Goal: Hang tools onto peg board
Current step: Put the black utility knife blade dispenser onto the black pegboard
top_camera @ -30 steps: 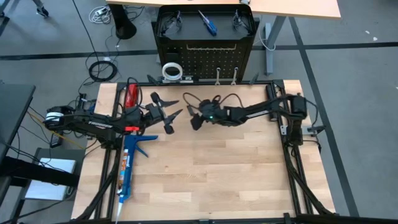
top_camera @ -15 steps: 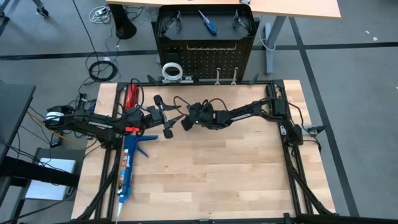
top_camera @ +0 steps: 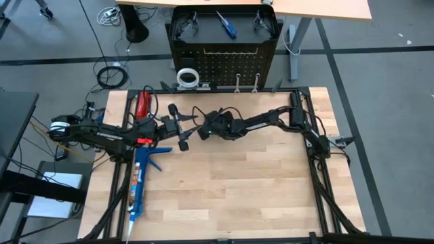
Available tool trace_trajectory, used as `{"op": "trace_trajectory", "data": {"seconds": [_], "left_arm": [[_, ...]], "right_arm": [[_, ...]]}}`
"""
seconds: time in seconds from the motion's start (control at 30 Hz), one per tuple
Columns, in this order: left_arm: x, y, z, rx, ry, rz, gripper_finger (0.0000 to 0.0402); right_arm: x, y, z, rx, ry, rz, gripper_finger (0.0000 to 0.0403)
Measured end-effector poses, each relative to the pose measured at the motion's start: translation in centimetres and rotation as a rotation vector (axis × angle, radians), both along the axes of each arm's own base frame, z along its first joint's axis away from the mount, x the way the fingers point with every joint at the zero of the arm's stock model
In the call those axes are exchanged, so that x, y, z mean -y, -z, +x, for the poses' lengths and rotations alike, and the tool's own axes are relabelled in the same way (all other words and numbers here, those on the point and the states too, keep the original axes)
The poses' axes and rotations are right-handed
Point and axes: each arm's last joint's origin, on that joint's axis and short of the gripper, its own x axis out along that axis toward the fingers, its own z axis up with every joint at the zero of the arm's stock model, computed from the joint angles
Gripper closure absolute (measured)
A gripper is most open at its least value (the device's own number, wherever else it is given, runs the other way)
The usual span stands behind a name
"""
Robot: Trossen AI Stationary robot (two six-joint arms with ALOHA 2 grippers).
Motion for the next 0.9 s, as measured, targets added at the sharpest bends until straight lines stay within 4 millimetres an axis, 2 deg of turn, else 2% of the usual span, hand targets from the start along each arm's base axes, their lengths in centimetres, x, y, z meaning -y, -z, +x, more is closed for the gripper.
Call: {"op": "trace_trajectory", "data": {"seconds": [0.2, 0.4, 0.7, 0.9], "left_arm": [[0.0, 0.0, 0.0, 0.000, 0.000, 0.001, 0.0209], [0.0, 0.0, 0.0, 0.003, -0.001, 0.002, 0.0209], [0.0, 0.0, 0.0, -0.001, -0.002, 0.002, 0.0209], [0.0, -0.2, 0.0, 0.013, -0.001, 0.004, 0.0209]], "right_arm": [[0.1, 0.2, -0.1, -0.023, -0.059, 0.057, 0.0194], [0.0, 0.2, -0.2, -0.045, -0.072, 0.071, 0.0284], [0.0, -0.1, -0.5, -0.065, -0.080, 0.074, 0.0287], [-0.2, -2.8, -1.7, -0.130, -0.068, 0.059, 0.0287]]}}
